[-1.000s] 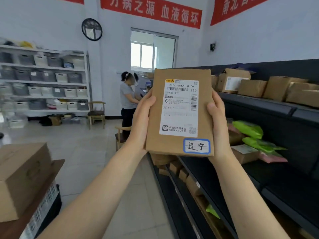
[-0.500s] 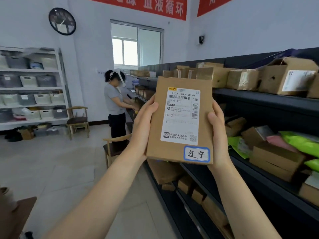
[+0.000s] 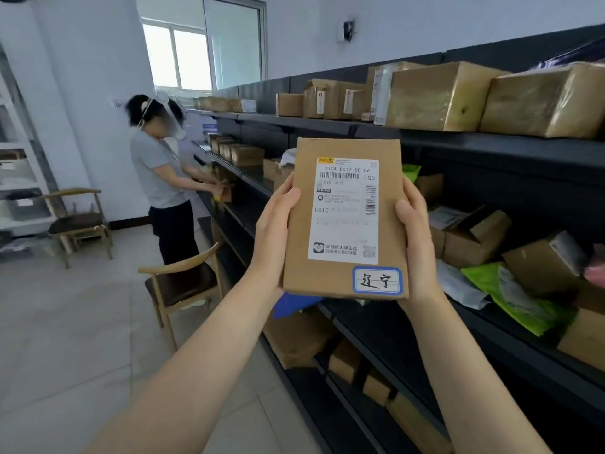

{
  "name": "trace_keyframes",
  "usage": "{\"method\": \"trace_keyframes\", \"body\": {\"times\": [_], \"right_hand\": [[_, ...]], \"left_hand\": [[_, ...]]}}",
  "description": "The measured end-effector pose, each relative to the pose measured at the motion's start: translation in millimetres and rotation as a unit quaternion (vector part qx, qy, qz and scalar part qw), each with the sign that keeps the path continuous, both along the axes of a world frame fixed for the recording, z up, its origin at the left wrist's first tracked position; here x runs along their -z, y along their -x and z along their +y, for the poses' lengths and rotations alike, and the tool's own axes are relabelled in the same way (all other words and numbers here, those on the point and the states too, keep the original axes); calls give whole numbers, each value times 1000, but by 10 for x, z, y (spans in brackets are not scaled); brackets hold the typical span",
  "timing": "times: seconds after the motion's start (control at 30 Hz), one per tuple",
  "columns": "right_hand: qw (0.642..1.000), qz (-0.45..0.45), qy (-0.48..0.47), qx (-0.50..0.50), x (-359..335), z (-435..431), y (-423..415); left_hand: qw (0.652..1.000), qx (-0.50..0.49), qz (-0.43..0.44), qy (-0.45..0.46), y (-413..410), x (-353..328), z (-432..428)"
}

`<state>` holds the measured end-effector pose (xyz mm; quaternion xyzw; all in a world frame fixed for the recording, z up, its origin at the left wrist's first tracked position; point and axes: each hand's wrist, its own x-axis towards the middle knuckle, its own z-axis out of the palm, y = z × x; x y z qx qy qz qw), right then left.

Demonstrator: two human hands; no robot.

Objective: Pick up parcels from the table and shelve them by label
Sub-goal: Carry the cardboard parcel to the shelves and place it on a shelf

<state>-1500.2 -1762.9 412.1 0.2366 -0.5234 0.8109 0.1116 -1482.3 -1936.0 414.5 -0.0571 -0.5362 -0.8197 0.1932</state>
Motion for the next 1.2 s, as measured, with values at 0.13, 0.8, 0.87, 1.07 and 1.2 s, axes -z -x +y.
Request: {"method": "trace_keyframes", "body": {"times": [0.13, 0.8, 0.87, 1.07, 1.2], "right_hand": [[999, -10, -17, 34, 88, -195, 431], [922, -93, 35, 373, 771, -947, 405], [908, -100, 34, 406, 812, -987, 229], [877, -118, 22, 466, 965, -987, -174], [868, -133, 18, 479, 1131, -934, -230]], "left_hand": [[999, 46, -17, -12, 494, 93, -203], [897, 426, -113, -21, 1660, 652, -542], [885, 450, -118, -21, 1563, 688, -518], [852, 503, -141, -27, 1325, 938, -360], [842, 519, -142, -25, 1312, 1173, -305]]}}
